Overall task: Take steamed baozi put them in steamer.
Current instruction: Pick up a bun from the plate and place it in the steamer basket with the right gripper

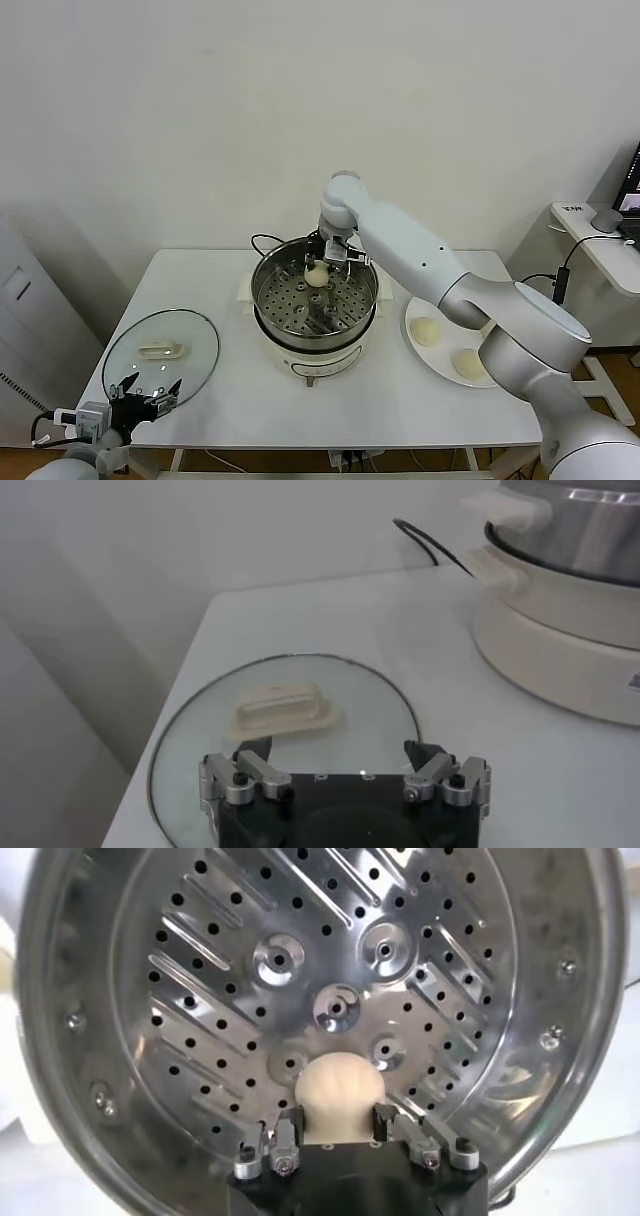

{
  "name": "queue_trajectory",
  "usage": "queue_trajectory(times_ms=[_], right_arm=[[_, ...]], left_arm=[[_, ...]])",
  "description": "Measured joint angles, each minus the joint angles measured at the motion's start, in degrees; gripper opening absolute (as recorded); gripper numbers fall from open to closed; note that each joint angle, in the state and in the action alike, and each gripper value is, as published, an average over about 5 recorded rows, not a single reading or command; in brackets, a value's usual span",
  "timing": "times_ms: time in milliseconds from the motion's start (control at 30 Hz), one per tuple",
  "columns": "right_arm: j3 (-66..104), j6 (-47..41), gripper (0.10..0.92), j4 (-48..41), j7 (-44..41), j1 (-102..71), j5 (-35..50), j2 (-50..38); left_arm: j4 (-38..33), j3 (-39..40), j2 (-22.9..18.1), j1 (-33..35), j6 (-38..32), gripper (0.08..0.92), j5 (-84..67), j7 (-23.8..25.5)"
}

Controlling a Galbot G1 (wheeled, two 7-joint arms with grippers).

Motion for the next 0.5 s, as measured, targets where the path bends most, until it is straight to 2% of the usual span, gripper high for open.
queue_trajectory(times_ms=[300, 400, 500], right_arm=[[0.17, -0.01, 0.768, -1.24, -0.99, 1.27, 2.99, 0.11], [-0.32, -0.01, 0.813, -2.6, -2.39, 3.18, 7.09, -0.25], [-1.72, -0.01, 0.821, -4.24, -4.16, 5.83, 12.98, -1.1]], left_arm=[[-0.08, -0.04, -0.04, 0.2, -0.11, 0.823, -0.01, 0.02], [-0.28, -0.24, -0.08, 0.24, -0.11, 0.823, -0.05, 0.02], [-0.37, -0.41, -0.16, 0.28, -0.11, 0.823, -0.14, 0.02]])
